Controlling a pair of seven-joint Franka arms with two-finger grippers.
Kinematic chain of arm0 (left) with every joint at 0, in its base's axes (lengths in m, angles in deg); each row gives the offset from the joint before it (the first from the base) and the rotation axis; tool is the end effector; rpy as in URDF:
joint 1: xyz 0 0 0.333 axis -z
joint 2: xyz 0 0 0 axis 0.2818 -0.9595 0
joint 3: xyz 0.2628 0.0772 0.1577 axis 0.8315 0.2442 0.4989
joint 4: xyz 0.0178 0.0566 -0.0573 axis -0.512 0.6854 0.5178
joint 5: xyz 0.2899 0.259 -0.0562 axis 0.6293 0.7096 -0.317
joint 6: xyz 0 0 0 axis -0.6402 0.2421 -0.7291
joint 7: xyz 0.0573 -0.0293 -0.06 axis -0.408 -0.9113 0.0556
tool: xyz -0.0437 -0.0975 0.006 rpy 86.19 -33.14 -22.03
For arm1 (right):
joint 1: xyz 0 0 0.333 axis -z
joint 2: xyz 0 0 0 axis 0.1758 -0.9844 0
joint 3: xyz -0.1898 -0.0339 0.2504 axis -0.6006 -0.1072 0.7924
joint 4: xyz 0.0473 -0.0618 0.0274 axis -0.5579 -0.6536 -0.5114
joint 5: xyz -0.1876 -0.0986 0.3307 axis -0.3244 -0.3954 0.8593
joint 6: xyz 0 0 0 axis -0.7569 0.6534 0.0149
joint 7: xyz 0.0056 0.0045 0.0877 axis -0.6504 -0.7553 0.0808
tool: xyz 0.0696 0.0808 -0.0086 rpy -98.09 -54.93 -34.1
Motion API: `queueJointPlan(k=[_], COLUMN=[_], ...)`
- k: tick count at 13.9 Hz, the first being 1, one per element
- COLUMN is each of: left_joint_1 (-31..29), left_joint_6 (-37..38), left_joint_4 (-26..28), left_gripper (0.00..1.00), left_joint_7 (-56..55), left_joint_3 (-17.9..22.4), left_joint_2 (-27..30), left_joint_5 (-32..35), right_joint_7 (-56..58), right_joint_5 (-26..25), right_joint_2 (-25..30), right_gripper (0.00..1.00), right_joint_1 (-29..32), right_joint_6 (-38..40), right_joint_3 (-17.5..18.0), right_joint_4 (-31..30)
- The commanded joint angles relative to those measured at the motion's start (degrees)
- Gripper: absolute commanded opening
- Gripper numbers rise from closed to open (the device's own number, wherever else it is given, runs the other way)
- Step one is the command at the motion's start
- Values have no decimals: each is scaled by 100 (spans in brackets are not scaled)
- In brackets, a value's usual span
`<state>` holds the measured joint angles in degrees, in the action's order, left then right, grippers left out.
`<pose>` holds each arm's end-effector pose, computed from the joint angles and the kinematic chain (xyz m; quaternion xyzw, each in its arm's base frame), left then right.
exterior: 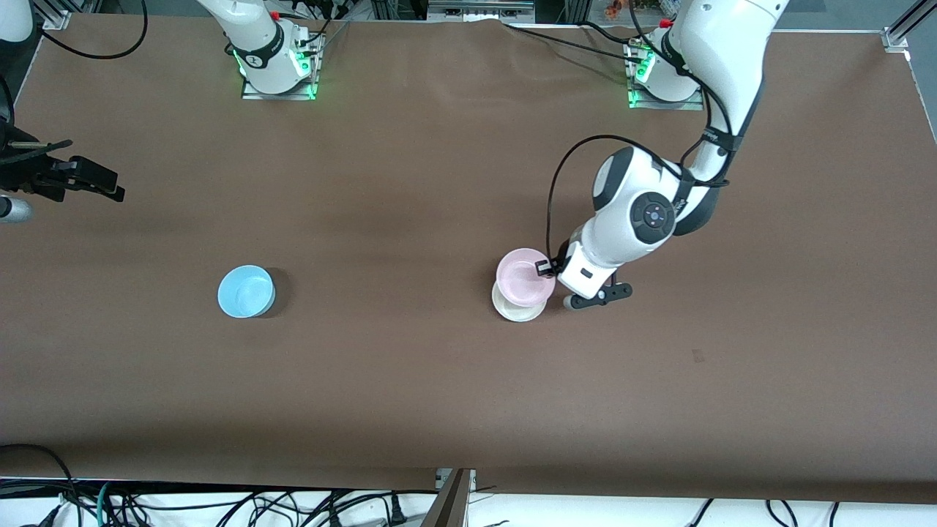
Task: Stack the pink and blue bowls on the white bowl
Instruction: 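Carry the pink bowl with the left gripper over the white bowl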
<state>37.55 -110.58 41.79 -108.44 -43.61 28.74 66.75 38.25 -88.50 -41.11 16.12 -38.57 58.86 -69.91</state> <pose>0.5964 -0.3149 0.2740 0.9801 0.1404 -0.0473 0.1321 0.5726 -0.0400 0.5677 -0.9995 -0.0013 0.0307 0.0101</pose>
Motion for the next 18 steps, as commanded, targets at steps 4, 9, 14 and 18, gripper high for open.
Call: queueJointPlan(k=[4,9,14,18], left_joint_1=[35,26,18,0], left_joint_6=[-413,-404,-405,-405], left_joint_4=[-139,-60,-51,-42], left_gripper=[0,0,0,0], left_joint_7=[-82,-73,6,146], left_joint_3=[-108,-222,-222,-222], left_joint_2=[-338,-338,-373,-400], left_joint_5=[320,506,506,506], right_joint_7=[70,70,70,70], right_joint_5=[-44,-26,-17,-17], right_joint_2=[-35,-44,-44,-44], right_gripper=[99,99,99,99], right_joint_1=[59,59,59,50], right_joint_6=[29,29,29,29], right_joint_3=[20,-41,-41,-41], right_joint_4=[98,98,98,98])
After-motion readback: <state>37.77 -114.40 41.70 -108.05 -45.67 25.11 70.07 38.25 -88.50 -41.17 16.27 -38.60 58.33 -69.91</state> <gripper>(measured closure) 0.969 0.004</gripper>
